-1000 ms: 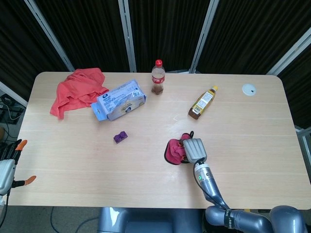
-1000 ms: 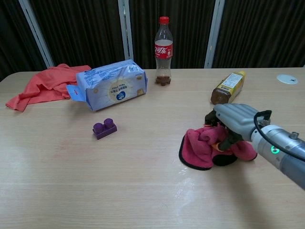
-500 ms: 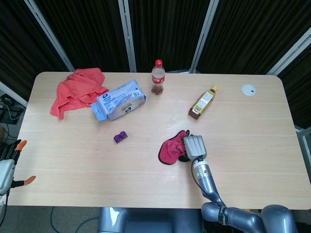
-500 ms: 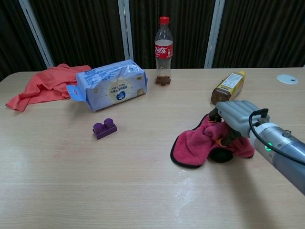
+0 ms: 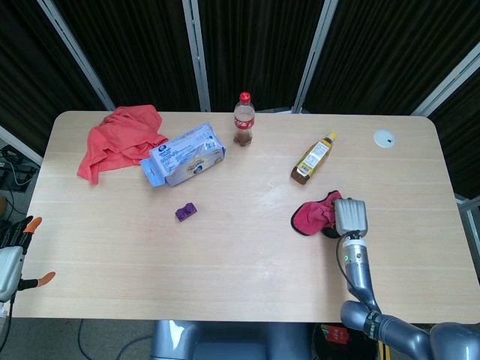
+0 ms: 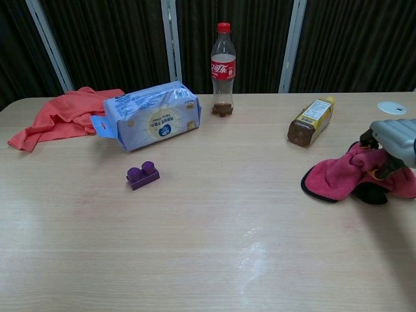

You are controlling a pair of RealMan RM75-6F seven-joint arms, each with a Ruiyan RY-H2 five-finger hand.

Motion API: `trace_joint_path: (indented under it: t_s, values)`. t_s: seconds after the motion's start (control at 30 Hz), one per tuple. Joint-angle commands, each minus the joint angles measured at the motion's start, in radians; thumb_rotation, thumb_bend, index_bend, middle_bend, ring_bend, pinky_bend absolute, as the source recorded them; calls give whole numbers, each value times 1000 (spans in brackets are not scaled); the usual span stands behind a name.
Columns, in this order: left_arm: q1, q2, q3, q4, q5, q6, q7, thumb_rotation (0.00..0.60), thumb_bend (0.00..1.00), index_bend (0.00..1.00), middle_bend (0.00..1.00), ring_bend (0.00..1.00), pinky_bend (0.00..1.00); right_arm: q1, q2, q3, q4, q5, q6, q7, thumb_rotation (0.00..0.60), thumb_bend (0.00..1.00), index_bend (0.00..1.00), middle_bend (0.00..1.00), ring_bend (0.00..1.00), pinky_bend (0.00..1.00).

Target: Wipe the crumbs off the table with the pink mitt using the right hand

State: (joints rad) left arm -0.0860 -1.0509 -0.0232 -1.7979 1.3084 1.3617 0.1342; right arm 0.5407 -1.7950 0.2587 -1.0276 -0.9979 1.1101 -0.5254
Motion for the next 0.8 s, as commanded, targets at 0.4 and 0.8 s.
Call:
trace_joint_path:
  t_s: [0.4,0.8]
  values:
    - [0,-3,0,-2,5,4,0,600,0,71,0,0,0,-60,209,57,-211,-34,92,94,600,495,745,610,493,697]
    - [6,-14,0,15,33,27,-16,600,0,69,0,0,0,-89,312,41,-356,15,58,90,600,113,192,51,3,241]
